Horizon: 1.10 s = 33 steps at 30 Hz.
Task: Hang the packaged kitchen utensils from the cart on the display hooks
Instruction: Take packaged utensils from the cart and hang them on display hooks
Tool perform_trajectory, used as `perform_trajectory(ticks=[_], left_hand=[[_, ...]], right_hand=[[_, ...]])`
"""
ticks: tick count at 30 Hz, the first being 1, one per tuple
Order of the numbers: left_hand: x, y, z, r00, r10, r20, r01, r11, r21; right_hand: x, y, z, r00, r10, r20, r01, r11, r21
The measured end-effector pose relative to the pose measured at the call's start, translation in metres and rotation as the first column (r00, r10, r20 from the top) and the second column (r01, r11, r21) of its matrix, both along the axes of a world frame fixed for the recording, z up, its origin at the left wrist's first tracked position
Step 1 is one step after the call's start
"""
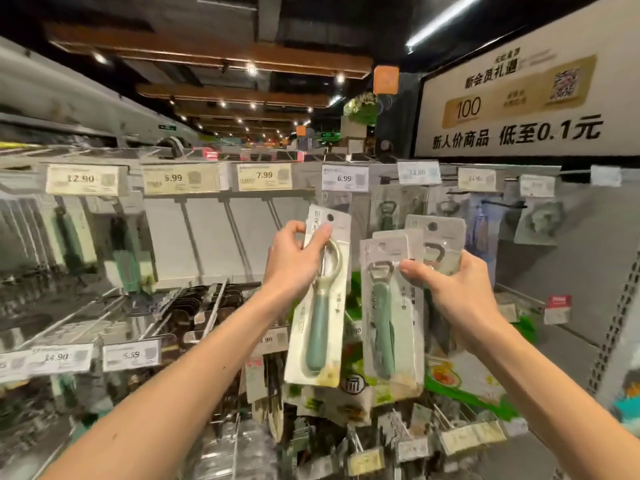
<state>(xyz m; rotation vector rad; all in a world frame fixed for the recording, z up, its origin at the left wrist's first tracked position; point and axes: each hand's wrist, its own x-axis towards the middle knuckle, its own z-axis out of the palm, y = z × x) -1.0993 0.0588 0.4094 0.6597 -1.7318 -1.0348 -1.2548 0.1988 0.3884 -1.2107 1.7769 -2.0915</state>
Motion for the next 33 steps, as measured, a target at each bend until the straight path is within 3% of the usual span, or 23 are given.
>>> perform_trajectory(ticks=[5,10,17,26,33], left_hand=[[-0.027,-0.027,0.009,0.997,-0.039,0.068,0.039,0.999,0.005],[-0.039,-0.045,0.006,0.969,-0.077,0.236,0.126,0.972,-0.199],[-0.043,-0.055,0.018,0.991,-0.088,0.099,0.125,0.870,-0.478],[-0.060,-0.072,0.032,0.995,-0.038,0.089,0.073,0.895,-0.440],[-0.072,-0.087,0.024,0.973,0.209,0.094,-0.114,0.798,-0.591]], right_hand=[[-0.017,-0.010,0.007,1.000,-0.001,-0.001,0.001,1.000,-0.013],[-0.026,-0.019,0.015,0.999,-0.019,-0.034,0.019,1.000,-0.009],[-0.034,-0.029,0.025,0.999,-0.019,-0.048,0.017,0.999,-0.041],[-0.035,-0.044,0.028,0.999,0.047,-0.001,-0.047,0.996,-0.075],[-0.044,-0.052,0.027,0.999,0.049,0.001,-0.049,0.997,-0.066]])
